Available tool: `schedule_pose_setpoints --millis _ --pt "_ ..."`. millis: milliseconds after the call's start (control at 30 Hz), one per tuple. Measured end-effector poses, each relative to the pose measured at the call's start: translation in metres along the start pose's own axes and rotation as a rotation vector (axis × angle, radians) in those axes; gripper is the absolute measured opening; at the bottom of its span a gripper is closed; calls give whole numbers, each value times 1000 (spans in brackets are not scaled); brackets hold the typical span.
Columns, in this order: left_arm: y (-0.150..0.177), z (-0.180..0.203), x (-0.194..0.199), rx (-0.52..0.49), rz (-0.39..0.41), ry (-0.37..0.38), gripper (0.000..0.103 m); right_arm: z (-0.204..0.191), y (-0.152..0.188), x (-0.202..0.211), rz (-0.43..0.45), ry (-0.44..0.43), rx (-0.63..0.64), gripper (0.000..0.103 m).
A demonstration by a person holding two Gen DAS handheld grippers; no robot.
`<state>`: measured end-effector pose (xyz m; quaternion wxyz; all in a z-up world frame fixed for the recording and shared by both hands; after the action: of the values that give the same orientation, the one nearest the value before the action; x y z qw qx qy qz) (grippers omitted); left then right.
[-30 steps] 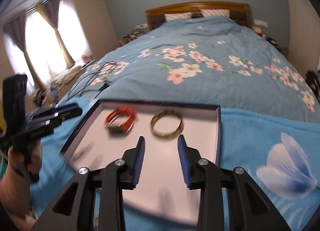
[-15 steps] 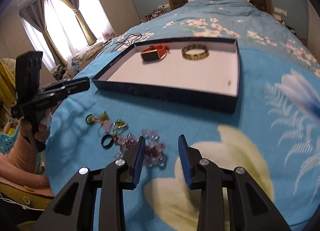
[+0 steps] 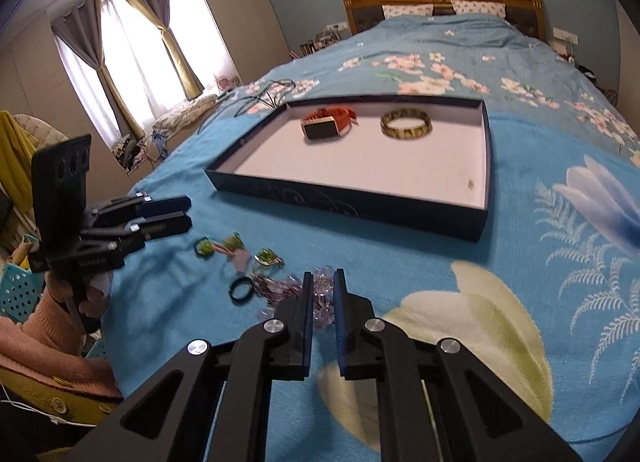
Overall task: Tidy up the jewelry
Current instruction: 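Grasp the crystal bead bracelet with the right gripper while the left gripper grasps the pink ring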
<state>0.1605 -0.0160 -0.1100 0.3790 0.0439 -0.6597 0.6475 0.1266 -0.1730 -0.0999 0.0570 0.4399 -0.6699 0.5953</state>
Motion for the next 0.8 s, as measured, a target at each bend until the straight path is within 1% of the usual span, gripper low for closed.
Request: schedule_pose_setpoints --millis 233,433,567,667,767,800 --pt "3 14 4 -46 2 17 45 -19 -20 12 61 -27 23 8" --pt "10 17 3 -61 -18 31 45 -30 -34 22 114 -40 35 8" --pt "14 17 -2 -69 -36 23 45 -31 -37 23 126 -36 34 8" --pt "12 21 -6 -78 -33 30 43 -29 -36 21 125 -36 23 8" --pt "10 33 -12 -113 -40 52 38 -27 -34 20 124 -36 9 8" --pt "9 37 -17 -118 -57 65 37 -27 -33 19 123 -37 6 8"
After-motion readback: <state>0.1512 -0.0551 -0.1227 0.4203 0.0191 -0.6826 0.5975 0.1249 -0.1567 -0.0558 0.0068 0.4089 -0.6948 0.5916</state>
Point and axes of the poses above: each gripper's, at about its wrist camera, not at the fingertips, and x roughly against the way its jaws point, z to its right, y to its underside, the point moved 6 cm from there along -x, roughly the way its jaws point, and after that the axes turned 8 degrees about z, right-handed, at the moved point
